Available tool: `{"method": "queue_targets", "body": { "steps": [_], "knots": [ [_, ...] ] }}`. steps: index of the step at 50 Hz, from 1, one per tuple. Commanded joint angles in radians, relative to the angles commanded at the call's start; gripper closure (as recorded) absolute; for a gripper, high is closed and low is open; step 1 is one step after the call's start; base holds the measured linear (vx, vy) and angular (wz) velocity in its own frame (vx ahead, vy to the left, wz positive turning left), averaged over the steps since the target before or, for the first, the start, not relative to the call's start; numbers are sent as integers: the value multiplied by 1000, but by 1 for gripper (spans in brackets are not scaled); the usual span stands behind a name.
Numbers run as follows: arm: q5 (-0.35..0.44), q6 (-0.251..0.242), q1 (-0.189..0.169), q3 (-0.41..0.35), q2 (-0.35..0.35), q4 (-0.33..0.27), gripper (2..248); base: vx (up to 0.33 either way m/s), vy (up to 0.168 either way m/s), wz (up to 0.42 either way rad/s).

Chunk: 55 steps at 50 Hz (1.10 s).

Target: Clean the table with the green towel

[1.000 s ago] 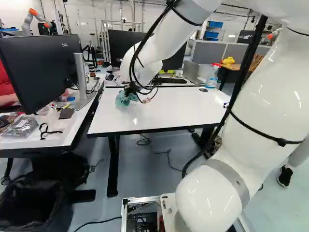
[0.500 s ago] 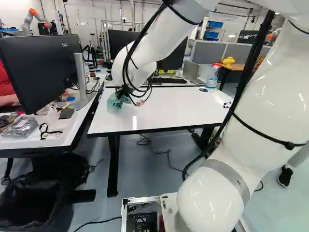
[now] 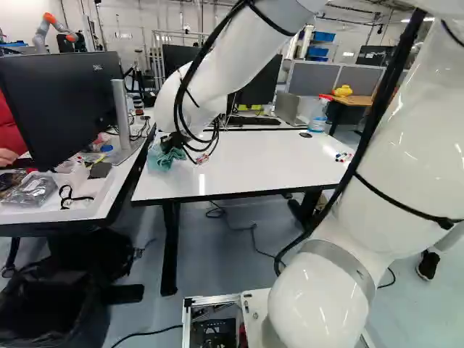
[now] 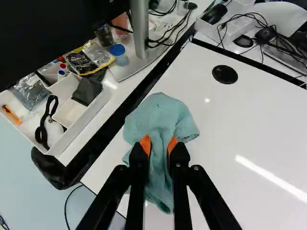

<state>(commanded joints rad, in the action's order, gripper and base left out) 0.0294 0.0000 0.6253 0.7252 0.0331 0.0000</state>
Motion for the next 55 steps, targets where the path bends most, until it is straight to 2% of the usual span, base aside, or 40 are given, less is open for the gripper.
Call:
{"method": "queue_targets", "body": {
  "steps": [26, 48, 49, 53, 54, 55],
  "knots": [
    [0, 0, 95, -34, 35, 0, 192, 0, 0, 0],
    [0, 0, 96, -35, 36, 0, 192, 0, 0, 0],
    [0, 0, 96, -35, 36, 0, 173, 0, 0, 0],
    [0, 0, 96, -35, 36, 0, 173, 0, 0, 0],
    [0, 0, 96, -35, 36, 0, 139, 0, 0, 0],
    [0, 0, 96, -35, 36, 0, 139, 0, 0, 0]
  ]
}}
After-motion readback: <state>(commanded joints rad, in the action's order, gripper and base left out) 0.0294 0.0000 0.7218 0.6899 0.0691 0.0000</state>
